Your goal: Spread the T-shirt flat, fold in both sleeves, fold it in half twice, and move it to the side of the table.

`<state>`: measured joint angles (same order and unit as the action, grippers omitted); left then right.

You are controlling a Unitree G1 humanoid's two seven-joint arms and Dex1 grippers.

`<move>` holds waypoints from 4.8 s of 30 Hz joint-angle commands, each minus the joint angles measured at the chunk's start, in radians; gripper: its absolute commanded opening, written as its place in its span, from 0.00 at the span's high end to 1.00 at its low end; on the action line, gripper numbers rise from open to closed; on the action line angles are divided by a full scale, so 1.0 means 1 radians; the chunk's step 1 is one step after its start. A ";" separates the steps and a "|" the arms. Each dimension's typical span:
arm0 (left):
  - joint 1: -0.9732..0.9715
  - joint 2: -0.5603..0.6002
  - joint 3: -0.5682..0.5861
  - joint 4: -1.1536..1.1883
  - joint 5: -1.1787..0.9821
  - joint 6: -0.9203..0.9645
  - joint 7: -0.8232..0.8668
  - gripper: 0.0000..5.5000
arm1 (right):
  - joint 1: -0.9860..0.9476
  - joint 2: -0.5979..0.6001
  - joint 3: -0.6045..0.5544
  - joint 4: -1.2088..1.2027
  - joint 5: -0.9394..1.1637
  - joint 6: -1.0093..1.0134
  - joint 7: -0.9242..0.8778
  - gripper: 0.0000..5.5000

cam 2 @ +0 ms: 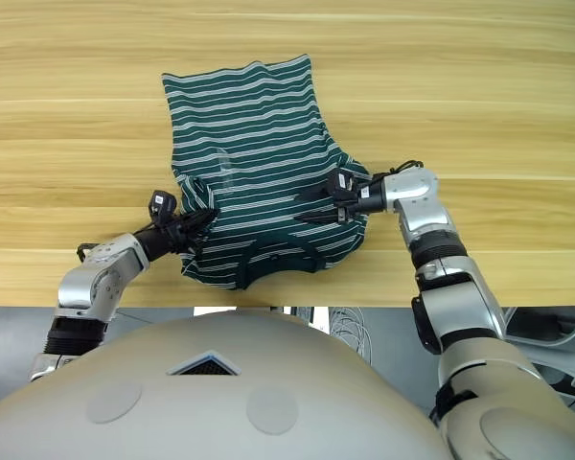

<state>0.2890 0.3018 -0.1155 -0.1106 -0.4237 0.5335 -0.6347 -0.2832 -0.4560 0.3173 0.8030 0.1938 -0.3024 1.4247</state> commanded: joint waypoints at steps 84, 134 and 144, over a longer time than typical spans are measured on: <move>-0.921 -0.126 0.045 1.410 0.493 -0.711 -0.057 0.47 | 0.243 -0.025 -0.477 -0.210 0.185 0.438 -0.236 1.00; -0.929 -0.202 0.025 1.424 0.537 -0.694 0.003 0.47 | 0.286 -0.095 0.038 -0.644 -0.106 0.450 -0.270 0.89; -0.947 -0.182 0.033 1.416 0.533 -0.723 0.004 0.47 | 0.318 -0.141 0.018 -0.741 0.028 0.463 -0.127 0.59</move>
<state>-0.6477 0.0983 -0.0848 1.2957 0.0920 -0.1836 -0.6302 0.0451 -0.5851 0.3558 0.0673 0.1972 0.1615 1.2837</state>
